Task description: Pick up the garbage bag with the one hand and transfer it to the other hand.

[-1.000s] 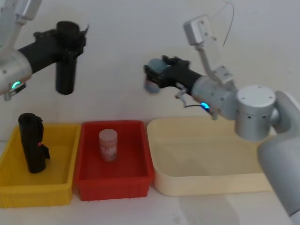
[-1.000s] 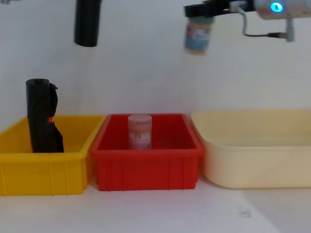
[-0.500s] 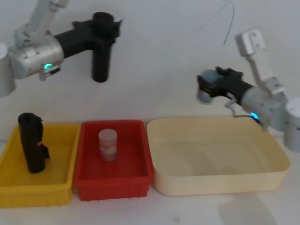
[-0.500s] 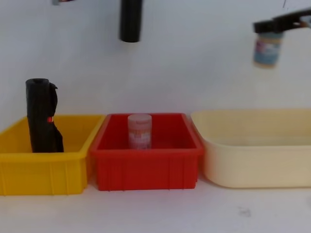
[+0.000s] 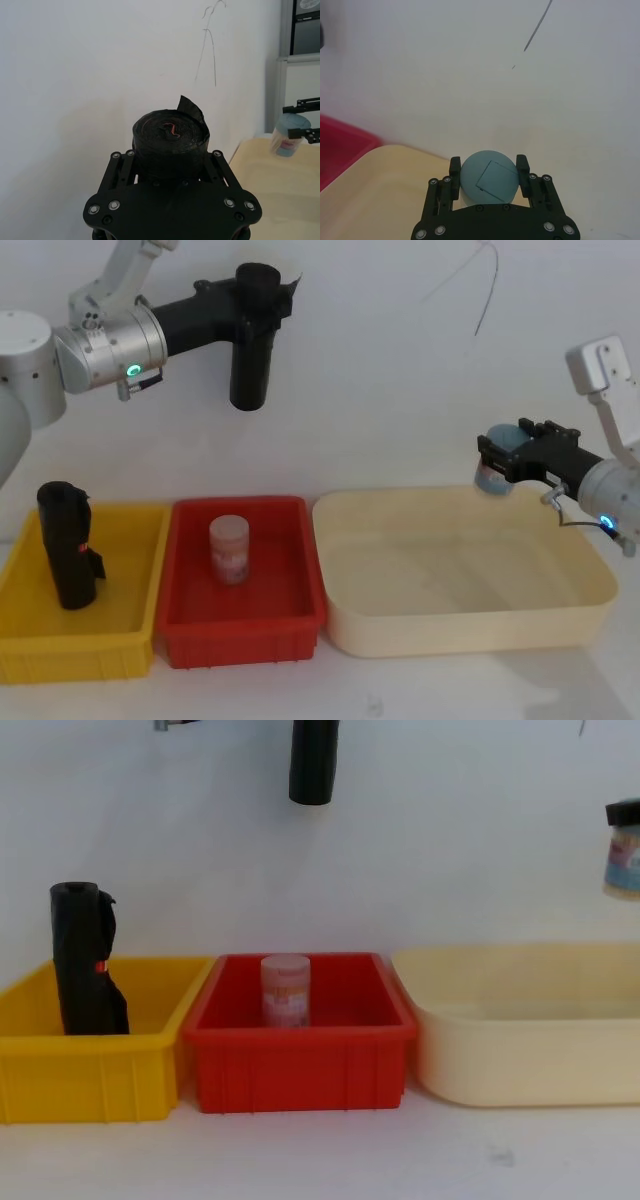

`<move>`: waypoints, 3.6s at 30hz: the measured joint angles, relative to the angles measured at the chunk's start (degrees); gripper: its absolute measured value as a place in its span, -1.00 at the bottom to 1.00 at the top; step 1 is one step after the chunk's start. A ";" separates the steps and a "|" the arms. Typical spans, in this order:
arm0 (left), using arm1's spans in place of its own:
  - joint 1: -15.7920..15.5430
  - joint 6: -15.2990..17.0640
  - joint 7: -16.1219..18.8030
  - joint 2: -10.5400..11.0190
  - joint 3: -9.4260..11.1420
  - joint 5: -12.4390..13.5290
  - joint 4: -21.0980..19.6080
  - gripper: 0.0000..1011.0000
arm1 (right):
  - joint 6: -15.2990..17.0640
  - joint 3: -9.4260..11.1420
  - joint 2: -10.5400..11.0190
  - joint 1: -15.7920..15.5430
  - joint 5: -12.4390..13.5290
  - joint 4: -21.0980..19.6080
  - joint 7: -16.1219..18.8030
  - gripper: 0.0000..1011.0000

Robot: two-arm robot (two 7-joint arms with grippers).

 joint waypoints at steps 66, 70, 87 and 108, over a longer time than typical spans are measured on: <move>-5.45 -5.08 -3.84 -3.29 2.26 -2.03 11.09 -0.04 | 1.46 -0.20 0.88 -3.69 4.41 -5.83 5.02 0.98; -5.46 -5.08 -3.84 -3.29 2.26 -2.03 11.11 -0.04 | 1.46 -0.20 0.88 -3.69 4.41 -5.85 5.02 0.98; -5.46 -5.08 -3.84 -3.30 2.26 -2.03 11.11 -0.04 | 1.46 -0.20 0.88 -3.69 4.41 -5.85 5.01 0.98; -5.45 -5.07 -3.83 -3.29 2.26 -2.03 11.11 -0.04 | 1.45 -0.20 0.88 -3.69 4.40 -5.85 5.01 0.98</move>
